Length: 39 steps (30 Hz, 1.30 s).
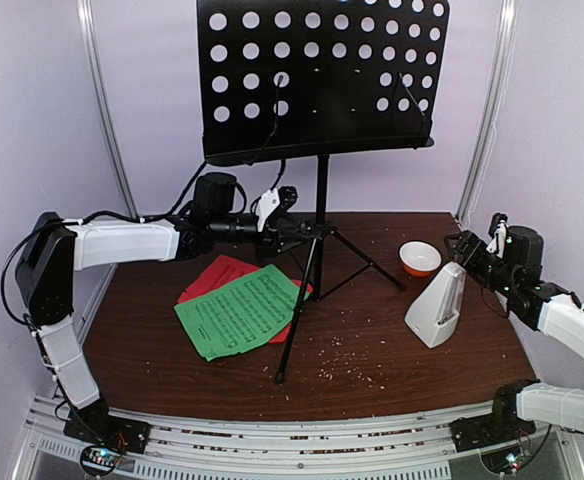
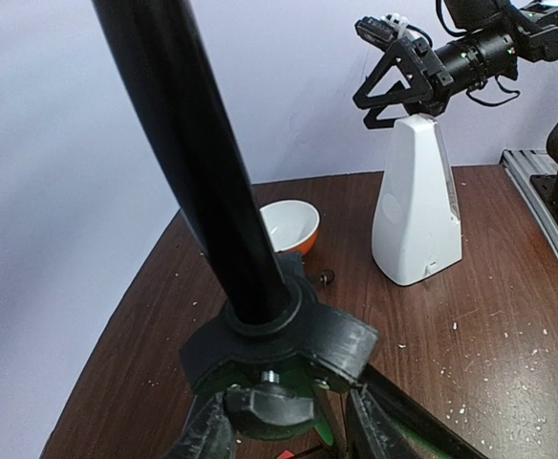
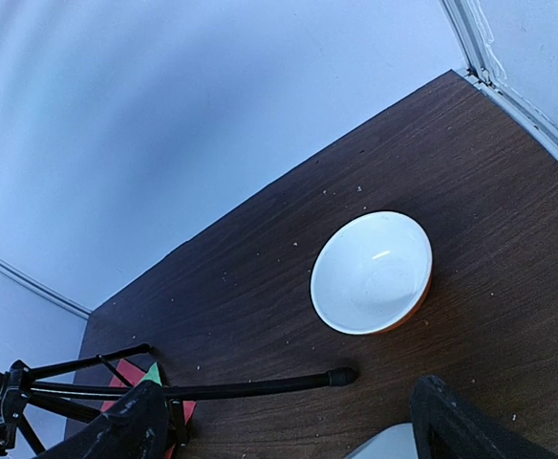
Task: Pack up the instrument practice props
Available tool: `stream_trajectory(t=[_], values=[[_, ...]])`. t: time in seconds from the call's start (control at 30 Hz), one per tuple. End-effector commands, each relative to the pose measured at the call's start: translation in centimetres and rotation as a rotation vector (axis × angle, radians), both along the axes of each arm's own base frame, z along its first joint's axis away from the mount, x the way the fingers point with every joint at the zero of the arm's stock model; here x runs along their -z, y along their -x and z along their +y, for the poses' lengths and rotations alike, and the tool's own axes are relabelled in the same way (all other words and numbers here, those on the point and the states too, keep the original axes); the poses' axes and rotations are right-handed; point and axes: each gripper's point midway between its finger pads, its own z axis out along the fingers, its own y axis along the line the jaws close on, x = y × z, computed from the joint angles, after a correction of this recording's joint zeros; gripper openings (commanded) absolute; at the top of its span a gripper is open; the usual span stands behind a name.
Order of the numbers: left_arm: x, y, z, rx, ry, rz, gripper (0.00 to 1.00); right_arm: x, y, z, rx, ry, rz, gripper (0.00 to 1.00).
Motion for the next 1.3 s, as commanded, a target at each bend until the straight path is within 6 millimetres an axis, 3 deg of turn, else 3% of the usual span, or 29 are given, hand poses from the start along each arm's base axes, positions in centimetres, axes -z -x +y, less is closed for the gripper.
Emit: stream_trajectory(t=[0.0, 0.27, 0.5, 0.63, 0.87, 0.97, 1.1, 1.27], values=[[-1.4, -0.7, -0.3, -0.003, 0.040, -0.035, 0.40, -0.4, -0.1, -0.1, -0.003, 0.009, -0.010, 0.90], [-1.8, -0.3, -0.6, 0.020, 0.089, -0.006, 0.38, -0.2, -0.2, -0.1, -0.003, 0.006, -0.006, 0.90], [-0.8, -0.4, -0.4, -0.022, 0.096, 0.122, 0.24, -0.1, -0.1, -0.1, -0.004, 0.006, -0.004, 0.90], [-1.1, 0.1, -0.2, -0.033, 0.148, 0.265, 0.18, 0.0, -0.1, -0.1, -0.003, 0.002, -0.005, 0.90], [-1.8, 1.3, 0.1, -0.011, 0.271, 0.713, 0.12, -0.1, 0.0, 0.0, -0.008, -0.004, -0.008, 0.90], [-3.6, 2.6, 0.4, 0.093, 0.379, 0.866, 0.12, -0.5, 0.0, 0.1, -0.011, -0.012, -0.018, 0.90], [-4.0, 2.6, 0.6, 0.072, 0.379, 0.880, 0.24, -1.6, 0.2, 0.4, -0.026, -0.023, -0.039, 0.90], [-3.8, 1.1, 1.5, -0.081, 0.321, 0.757, 0.62, -4.9, 0.6, 1.7, -0.107, -0.028, -0.131, 0.91]])
